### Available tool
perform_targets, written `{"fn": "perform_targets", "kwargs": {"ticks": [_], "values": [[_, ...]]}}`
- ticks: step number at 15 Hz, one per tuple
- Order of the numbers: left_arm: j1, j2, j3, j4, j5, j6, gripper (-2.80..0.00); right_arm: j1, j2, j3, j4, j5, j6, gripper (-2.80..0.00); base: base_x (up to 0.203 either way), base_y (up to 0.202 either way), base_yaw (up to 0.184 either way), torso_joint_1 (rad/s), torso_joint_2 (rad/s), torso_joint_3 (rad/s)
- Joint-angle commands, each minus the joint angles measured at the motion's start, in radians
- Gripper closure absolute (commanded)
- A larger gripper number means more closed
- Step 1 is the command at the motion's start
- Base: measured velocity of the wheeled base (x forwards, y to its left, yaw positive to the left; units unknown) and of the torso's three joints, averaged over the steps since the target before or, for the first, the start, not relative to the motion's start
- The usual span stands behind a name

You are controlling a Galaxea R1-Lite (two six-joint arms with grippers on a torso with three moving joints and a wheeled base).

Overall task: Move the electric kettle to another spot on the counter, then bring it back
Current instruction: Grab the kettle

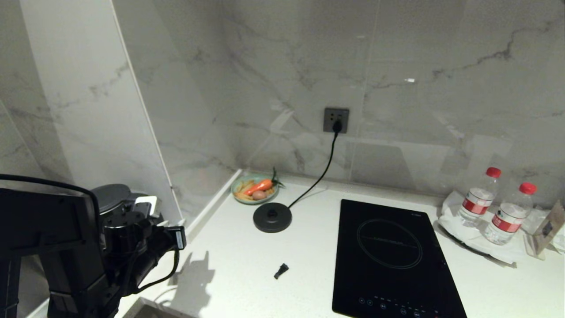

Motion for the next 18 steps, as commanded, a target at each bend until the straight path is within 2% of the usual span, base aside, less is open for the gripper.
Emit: {"fn": "perform_targets", "kwargs": {"ticks": [1,5,8,18], "values": [[0.023,0.001,-0.025,-0.009,0.000,0.000,-2.80,0.000,0.000,0.000,0.001,0.000,0.000,0.00,0.000,0.000,0.000,0.000,0.00,0.000],[0.034,0.009,-0.023,-0.009,-0.001,0.002,-2.80,0.000,0.000,0.000,0.001,0.000,0.000,0.00,0.000,0.000,0.000,0.000,0.00,0.000],[0.061,0.036,-0.043,-0.009,-0.004,0.029,-2.80,0.000,0.000,0.000,0.000,0.000,0.000,0.00,0.000,0.000,0.000,0.000,0.00,0.000],[0.113,0.086,-0.190,-0.009,-0.009,0.059,-2.80,0.000,0.000,0.000,0.000,0.000,0.000,0.00,0.000,0.000,0.000,0.000,0.00,0.000]]}}
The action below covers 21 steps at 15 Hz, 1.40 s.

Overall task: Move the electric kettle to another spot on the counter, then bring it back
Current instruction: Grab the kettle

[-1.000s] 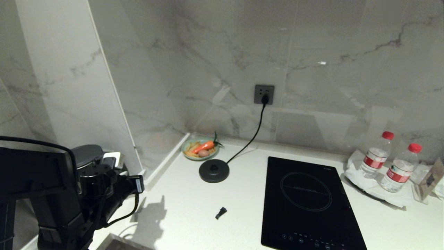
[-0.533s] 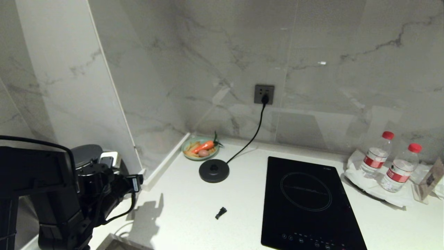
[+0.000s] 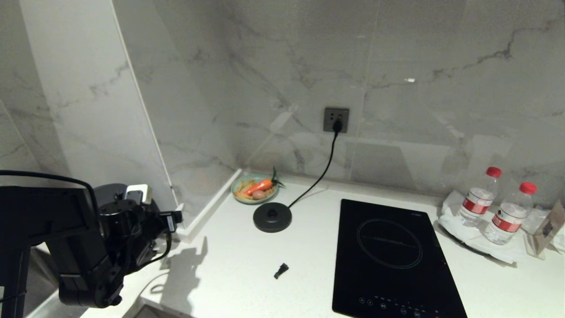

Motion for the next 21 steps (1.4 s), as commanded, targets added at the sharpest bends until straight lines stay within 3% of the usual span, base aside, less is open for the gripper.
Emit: {"fn": "perform_targets", "kwargs": {"ticks": [1,19,20,21], "values": [[0.009,0.011,-0.027,-0.009,0.002,0.000,-2.80,0.000,0.000,0.000,0.000,0.001,0.000,0.00,0.000,0.000,0.000,0.000,0.00,0.000],[0.016,0.072,-0.163,0.009,-0.001,0.018,-2.80,0.000,0.000,0.000,0.000,0.001,0.000,0.00,0.000,0.000,0.000,0.000,0.00,0.000],[0.018,0.072,-0.160,0.007,-0.001,0.018,0.00,0.000,0.000,0.000,0.000,0.001,0.000,0.00,0.000,0.000,0.000,0.000,0.00,0.000],[0.020,0.072,-0.160,0.007,-0.001,0.019,0.00,0.000,0.000,0.000,0.001,0.001,0.000,0.00,0.000,0.000,0.000,0.000,0.00,0.000]]}}
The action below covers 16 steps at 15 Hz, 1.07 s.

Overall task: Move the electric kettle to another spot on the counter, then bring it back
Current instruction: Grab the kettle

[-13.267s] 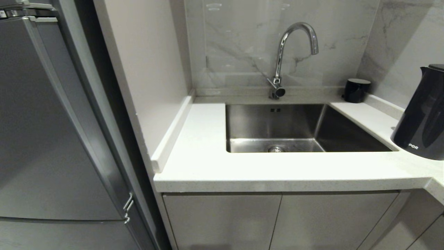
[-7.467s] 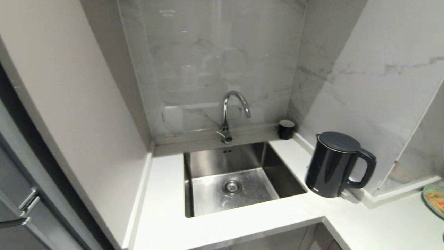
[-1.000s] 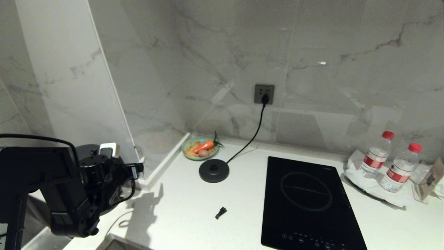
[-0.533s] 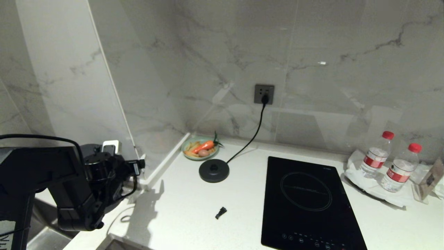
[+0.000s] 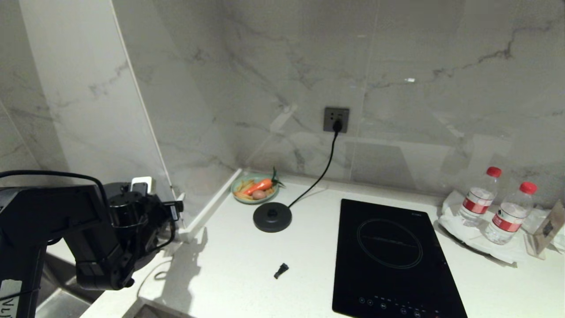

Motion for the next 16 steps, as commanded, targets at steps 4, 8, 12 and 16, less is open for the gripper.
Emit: {"fn": "perform_targets", "kwargs": {"ticks": [4,8,12,16], "values": [[0.009,-0.003,0.002,-0.013,0.002,0.000,0.00,0.000,0.000,0.000,0.000,0.000,0.000,0.00,0.000,0.000,0.000,0.000,0.00,0.000],[0.027,-0.005,0.006,-0.016,0.001,0.000,0.00,0.000,0.000,0.000,0.000,0.000,0.000,0.00,0.000,0.000,0.000,-0.001,0.01,0.001],[0.040,-0.018,0.024,-0.019,0.001,0.000,0.00,0.000,0.000,0.000,0.000,0.000,0.000,0.00,0.000,0.000,0.000,0.000,0.00,0.000],[0.036,-0.043,0.107,-0.026,-0.001,-0.001,0.00,0.000,0.000,0.000,0.000,0.000,0.000,0.00,0.000,0.000,0.000,0.000,0.00,0.000]]}}
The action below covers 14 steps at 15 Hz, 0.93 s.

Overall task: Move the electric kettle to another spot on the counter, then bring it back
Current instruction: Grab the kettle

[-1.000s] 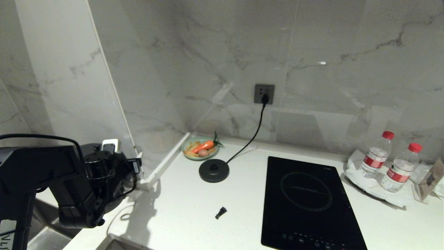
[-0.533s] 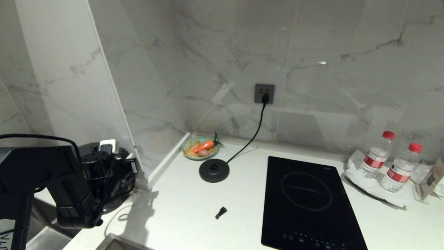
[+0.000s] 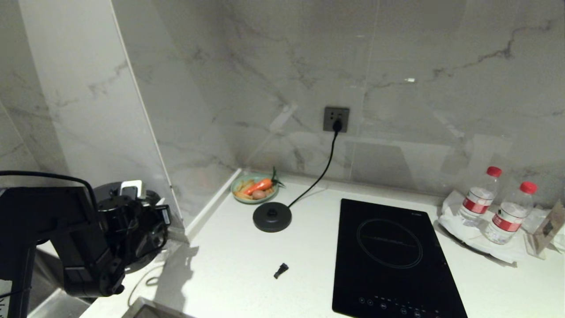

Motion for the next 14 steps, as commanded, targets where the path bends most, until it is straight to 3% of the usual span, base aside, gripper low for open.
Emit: {"fn": "perform_targets", "kwargs": {"ticks": [1,6,14], "values": [[-0.004,-0.050,0.071,-0.002,-0.002,-0.002,0.00,0.000,0.000,0.000,0.000,0.001,0.000,0.00,0.000,0.000,0.000,0.000,0.00,0.000],[-0.018,-0.200,0.212,-0.002,-0.065,0.002,0.00,0.000,0.000,0.000,0.000,0.001,0.000,0.00,0.000,0.000,0.000,0.000,0.00,0.000],[-0.086,-0.342,0.336,-0.002,-0.067,0.001,0.00,0.000,0.000,0.000,0.000,0.001,0.000,0.00,0.000,0.000,0.000,0.000,0.00,0.000]]}}
